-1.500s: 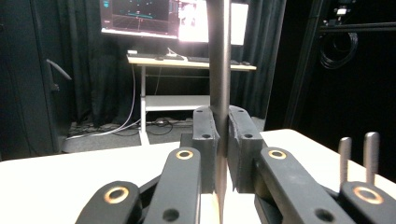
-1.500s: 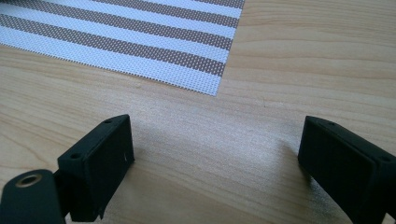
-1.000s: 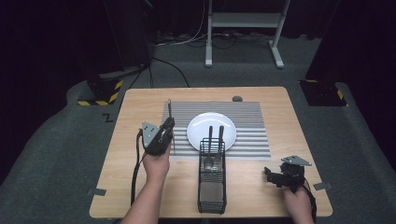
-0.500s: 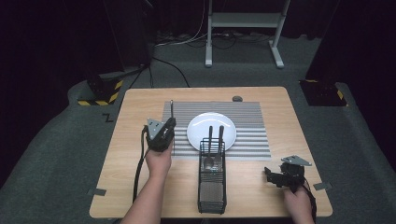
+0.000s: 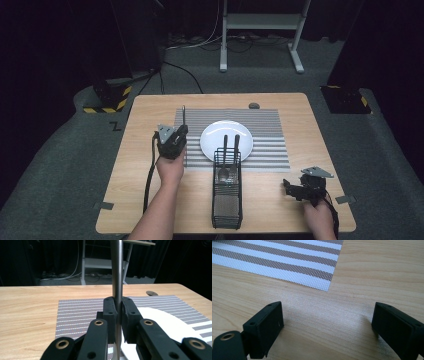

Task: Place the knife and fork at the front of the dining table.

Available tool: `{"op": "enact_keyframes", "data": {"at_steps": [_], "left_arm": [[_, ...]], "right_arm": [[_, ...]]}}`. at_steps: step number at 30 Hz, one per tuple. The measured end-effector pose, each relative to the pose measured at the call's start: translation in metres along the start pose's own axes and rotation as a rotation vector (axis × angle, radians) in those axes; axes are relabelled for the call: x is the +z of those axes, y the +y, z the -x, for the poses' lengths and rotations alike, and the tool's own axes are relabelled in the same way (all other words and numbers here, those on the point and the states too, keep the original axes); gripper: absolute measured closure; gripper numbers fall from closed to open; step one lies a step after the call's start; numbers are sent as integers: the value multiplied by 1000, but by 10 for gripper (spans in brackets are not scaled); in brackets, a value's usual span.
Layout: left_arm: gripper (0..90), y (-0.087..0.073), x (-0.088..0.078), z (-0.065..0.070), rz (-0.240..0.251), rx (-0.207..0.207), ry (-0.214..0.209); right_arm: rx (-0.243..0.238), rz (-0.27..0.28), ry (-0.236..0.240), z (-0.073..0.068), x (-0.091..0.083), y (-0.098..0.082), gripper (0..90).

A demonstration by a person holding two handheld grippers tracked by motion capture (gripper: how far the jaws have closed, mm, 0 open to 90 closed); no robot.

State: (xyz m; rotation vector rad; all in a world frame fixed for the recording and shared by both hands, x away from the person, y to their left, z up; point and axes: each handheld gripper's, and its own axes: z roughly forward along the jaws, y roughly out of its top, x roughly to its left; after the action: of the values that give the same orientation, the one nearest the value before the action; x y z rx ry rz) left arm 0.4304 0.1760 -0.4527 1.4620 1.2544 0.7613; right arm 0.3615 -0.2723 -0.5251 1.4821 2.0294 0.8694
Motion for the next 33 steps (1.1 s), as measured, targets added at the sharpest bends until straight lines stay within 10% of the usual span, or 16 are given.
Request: {"op": "enact_keyframes", "data": {"at_steps": [33], "left_arm": [[828,-13,66,-14,-117,-112,71]], "right_arm": [[-1,0,0,0,0,0,100]]}}
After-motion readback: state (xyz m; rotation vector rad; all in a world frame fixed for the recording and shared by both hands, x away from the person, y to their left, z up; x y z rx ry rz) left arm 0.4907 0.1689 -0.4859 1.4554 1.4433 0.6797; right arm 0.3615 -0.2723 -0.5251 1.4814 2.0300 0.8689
